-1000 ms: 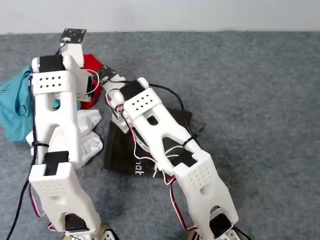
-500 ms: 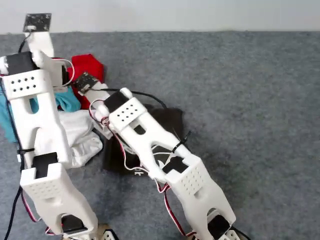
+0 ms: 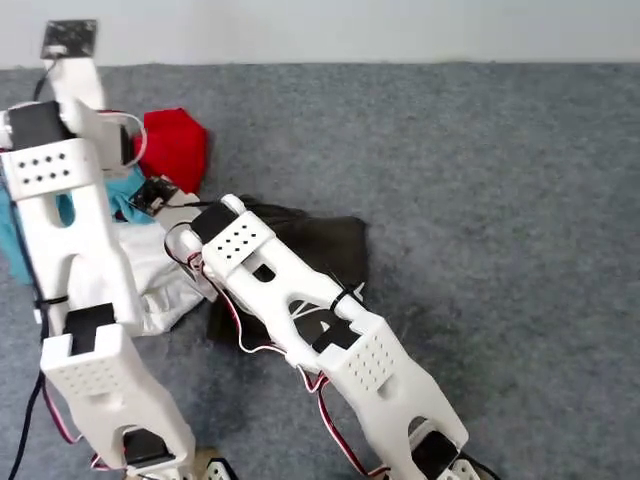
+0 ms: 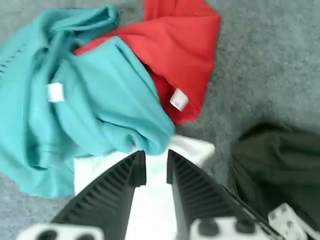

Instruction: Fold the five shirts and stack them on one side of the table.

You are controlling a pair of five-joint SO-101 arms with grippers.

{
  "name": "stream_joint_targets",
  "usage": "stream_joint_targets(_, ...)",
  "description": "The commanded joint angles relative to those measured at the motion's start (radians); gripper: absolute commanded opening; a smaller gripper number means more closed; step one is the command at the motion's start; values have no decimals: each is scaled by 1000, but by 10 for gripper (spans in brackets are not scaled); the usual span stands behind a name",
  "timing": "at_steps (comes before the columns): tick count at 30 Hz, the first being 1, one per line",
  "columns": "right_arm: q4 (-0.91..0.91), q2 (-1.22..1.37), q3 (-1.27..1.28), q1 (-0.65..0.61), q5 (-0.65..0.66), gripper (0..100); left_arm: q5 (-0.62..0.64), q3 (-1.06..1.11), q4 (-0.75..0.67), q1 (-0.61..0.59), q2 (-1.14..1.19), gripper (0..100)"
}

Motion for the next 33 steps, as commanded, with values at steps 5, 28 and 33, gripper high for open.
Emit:
stream_joint_targets(5, 88, -110, -43, -1, 138, 258, 48, -142, 20, -44, -55, 86)
stream_joint_targets(28, 300, -275, -34, 171, 250, 303, 48, -93, 20, -41, -57, 86)
stream_joint_targets(33, 309, -150, -40, 117, 239, 303, 48, -93, 20, -41, -57, 86)
